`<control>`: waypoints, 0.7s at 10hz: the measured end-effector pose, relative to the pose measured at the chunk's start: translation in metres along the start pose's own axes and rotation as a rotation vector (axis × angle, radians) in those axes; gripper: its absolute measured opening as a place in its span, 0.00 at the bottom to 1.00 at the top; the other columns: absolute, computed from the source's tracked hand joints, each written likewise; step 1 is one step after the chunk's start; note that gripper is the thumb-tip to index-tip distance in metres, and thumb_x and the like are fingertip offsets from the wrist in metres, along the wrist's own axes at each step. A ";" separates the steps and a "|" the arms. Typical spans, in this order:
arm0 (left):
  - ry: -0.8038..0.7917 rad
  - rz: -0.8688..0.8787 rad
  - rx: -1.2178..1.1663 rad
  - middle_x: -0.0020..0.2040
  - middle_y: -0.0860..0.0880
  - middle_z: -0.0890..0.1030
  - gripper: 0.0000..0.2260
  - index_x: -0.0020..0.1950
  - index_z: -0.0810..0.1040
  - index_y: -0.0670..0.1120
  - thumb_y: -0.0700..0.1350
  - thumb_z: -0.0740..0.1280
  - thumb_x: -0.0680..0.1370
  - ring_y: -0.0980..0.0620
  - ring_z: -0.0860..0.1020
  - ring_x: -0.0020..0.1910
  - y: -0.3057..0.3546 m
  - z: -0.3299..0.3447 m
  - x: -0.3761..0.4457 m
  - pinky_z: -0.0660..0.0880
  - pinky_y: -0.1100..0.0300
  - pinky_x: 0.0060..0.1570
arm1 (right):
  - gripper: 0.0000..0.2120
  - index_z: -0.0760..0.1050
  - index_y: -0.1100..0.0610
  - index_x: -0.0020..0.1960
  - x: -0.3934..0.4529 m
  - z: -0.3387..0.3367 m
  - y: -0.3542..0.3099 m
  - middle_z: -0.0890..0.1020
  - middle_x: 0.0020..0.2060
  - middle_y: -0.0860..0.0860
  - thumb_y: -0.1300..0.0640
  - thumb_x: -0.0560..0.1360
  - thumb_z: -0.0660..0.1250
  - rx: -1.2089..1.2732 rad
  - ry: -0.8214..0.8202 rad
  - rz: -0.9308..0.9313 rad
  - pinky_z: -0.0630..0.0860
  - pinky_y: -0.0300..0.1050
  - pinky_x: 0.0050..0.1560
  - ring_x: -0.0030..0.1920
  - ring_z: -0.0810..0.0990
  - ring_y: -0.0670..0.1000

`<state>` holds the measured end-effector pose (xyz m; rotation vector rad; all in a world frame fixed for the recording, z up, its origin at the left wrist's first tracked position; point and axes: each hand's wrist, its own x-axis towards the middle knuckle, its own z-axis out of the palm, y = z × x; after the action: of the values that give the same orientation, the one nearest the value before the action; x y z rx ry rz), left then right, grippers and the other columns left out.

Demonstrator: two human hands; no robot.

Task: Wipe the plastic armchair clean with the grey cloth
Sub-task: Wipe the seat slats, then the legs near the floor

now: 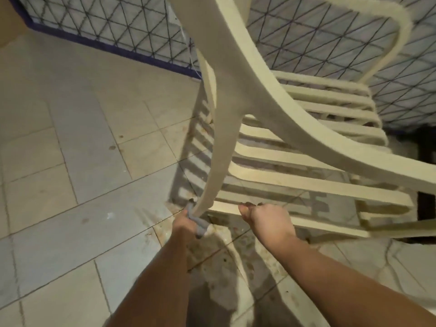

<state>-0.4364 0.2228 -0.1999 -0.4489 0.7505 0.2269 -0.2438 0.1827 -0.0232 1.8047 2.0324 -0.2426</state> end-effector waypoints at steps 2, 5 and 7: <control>0.688 0.768 0.100 0.35 0.54 0.68 0.18 0.35 0.65 0.53 0.36 0.60 0.81 0.55 0.73 0.28 -0.045 0.066 -0.040 0.68 0.69 0.29 | 0.14 0.69 0.46 0.68 -0.005 -0.003 -0.004 0.80 0.46 0.53 0.54 0.83 0.55 0.065 0.087 0.011 0.68 0.45 0.37 0.46 0.81 0.57; 0.426 1.057 -0.044 0.54 0.45 0.81 0.11 0.55 0.80 0.38 0.27 0.63 0.79 0.50 0.80 0.51 -0.132 0.109 -0.102 0.77 0.61 0.57 | 0.16 0.76 0.39 0.66 -0.016 -0.015 0.007 0.84 0.53 0.50 0.49 0.81 0.59 0.250 0.058 0.061 0.73 0.44 0.44 0.52 0.82 0.56; 0.722 0.938 0.294 0.52 0.44 0.83 0.16 0.66 0.79 0.43 0.32 0.62 0.81 0.45 0.82 0.51 -0.146 0.054 -0.109 0.81 0.52 0.54 | 0.20 0.75 0.47 0.70 -0.044 -0.002 0.023 0.78 0.67 0.50 0.55 0.79 0.62 0.678 0.058 0.075 0.73 0.46 0.67 0.64 0.78 0.55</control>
<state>-0.4298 0.1151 -0.0435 0.1600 1.6558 0.8422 -0.2185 0.1466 0.0002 2.2796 2.0623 -0.9614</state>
